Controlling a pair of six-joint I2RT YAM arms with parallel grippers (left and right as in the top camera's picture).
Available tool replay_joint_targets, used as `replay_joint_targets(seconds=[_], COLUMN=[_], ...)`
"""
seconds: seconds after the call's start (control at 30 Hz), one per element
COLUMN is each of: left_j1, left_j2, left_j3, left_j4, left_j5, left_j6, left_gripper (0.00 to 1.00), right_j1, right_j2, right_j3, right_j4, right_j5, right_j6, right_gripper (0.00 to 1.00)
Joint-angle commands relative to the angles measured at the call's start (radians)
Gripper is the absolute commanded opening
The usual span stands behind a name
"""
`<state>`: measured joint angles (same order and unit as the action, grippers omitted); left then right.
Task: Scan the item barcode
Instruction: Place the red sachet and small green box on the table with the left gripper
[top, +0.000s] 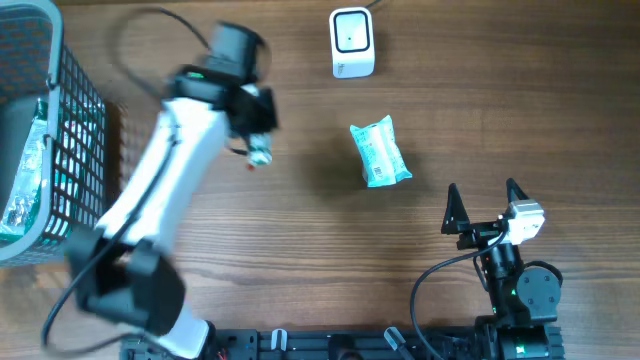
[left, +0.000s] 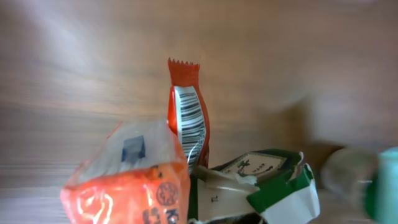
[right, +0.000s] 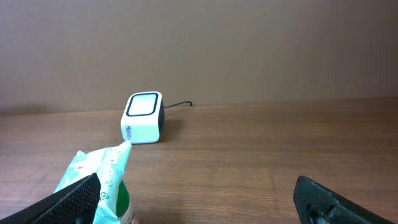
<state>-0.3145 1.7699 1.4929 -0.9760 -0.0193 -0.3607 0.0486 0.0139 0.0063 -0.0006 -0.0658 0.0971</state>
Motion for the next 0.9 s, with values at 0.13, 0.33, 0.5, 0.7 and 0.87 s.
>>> replay_joint_targets(seconds=[0.13,0.33,0.5,0.7,0.87], left_j1=[-0.124,-0.137,-0.137,-0.137,-0.137], left_j2=[0.174,0.175,0.123,0.014,-0.056], left_j3=[-0.148,-0.147,-0.145,-0.145,-0.145], left_j4=[0.203,0.203,0.203,0.167,0.160], left_j5=[-0.027,-0.027,-0.035,-0.039,-0.039], left_j6=[-0.097,-0.092,-0.088,0.147,0.205], left_gripper=[0.44,0.93,1.00,0.04,1.00], right_j1=[-0.007,-0.007,-0.007,-0.007,-0.007], right_j2=[0.000,0.000,0.000,0.000,0.000], right_j3=[-0.001,-0.001,-0.001,-0.001,-0.001], right_j4=[0.003,0.002,0.003,0.002,0.002], right_j5=[0.016,0.016,0.016,0.016,0.016], right_j6=[0.008,0.008,0.008,0.008,0.008], right_gripper=[1.00,1.00,1.00,1.00,1.00])
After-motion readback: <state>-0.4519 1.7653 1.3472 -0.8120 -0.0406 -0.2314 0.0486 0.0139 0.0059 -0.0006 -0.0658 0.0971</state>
